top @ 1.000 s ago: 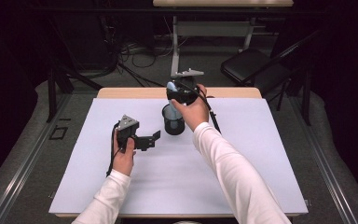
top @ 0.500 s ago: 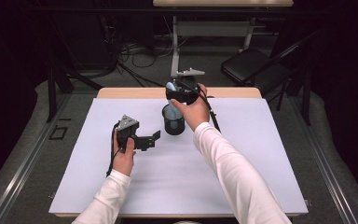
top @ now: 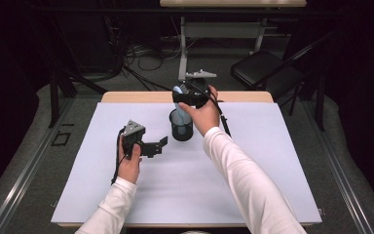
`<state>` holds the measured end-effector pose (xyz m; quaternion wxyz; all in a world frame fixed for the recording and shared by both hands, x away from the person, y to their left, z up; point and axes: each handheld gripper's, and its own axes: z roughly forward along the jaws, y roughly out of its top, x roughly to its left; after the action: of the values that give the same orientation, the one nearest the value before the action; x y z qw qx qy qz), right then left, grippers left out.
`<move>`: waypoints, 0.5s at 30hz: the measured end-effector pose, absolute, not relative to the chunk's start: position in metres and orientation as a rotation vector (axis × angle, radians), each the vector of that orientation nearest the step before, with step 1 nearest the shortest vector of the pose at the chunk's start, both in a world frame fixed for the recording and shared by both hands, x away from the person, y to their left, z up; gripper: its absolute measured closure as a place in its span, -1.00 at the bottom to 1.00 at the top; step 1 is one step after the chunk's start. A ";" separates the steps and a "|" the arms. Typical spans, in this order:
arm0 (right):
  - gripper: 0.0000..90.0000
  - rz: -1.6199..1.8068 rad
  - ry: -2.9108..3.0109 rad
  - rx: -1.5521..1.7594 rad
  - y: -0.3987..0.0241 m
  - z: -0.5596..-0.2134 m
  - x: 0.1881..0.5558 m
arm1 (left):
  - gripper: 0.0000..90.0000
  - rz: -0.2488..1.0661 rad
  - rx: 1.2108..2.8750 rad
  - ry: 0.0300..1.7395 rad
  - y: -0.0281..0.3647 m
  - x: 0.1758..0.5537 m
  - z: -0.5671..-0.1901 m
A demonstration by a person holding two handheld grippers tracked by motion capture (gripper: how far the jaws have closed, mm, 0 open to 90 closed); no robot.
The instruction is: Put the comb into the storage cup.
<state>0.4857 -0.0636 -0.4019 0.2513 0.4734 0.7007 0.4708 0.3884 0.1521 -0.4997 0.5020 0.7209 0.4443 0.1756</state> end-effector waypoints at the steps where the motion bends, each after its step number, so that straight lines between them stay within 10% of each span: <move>1: -0.44 1.281 1.906 1.285 -0.064 -0.401 0.486 | -0.99 0.424 1.741 1.074 0.152 0.388 -0.500; 15: -0.47 1.275 1.919 1.254 -0.066 -0.389 0.477 | -0.99 0.425 1.745 1.072 0.152 0.389 -0.500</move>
<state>0.4772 -0.0658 -0.3893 0.2562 0.4622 0.7071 0.4699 0.3885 0.1517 -0.4999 0.5012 0.7219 0.4434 0.1760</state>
